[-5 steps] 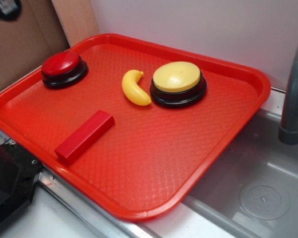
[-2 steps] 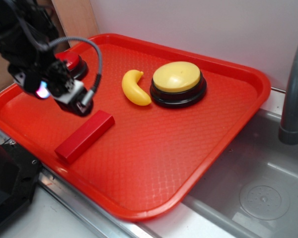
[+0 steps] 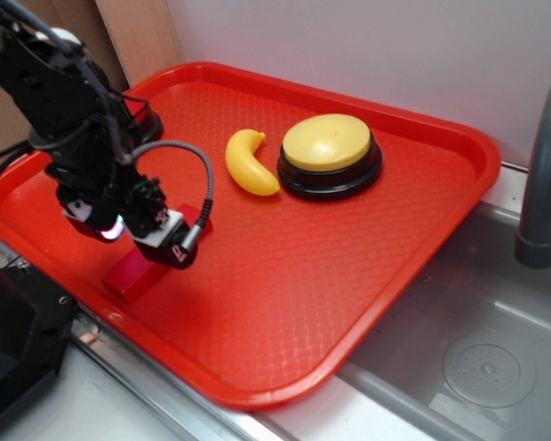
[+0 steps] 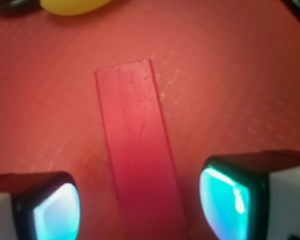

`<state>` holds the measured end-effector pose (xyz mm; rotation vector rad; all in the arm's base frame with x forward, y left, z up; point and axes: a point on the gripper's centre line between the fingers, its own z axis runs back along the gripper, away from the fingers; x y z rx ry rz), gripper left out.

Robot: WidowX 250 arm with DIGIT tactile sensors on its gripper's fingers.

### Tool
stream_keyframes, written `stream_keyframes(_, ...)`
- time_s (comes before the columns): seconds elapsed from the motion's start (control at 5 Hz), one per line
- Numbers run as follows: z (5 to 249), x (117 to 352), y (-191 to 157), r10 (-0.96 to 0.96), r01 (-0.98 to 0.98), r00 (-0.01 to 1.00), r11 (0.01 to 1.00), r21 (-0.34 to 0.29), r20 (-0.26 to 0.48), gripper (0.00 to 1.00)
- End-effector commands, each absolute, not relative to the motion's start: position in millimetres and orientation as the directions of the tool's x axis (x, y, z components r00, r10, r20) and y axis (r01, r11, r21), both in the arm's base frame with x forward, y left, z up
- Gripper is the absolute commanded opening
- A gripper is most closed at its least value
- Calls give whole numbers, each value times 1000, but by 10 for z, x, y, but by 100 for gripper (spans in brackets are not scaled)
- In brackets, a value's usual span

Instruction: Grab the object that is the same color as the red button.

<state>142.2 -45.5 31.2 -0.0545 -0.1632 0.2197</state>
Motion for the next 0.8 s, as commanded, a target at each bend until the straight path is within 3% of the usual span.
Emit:
stream_keyframes(0.0,185,1479,-523,208,-195,963,976,-94,169,100)
stream_keyframes(0.2,162,1579,-503,225,-210,958,973,-98,181,0)
stream_keyframes(0.4,287,1671,-544,175,-163,965,984,-73,196,0)
stream_keyframes(0.6,636,1849,-690,68,-53,975,996,-77,209,0)
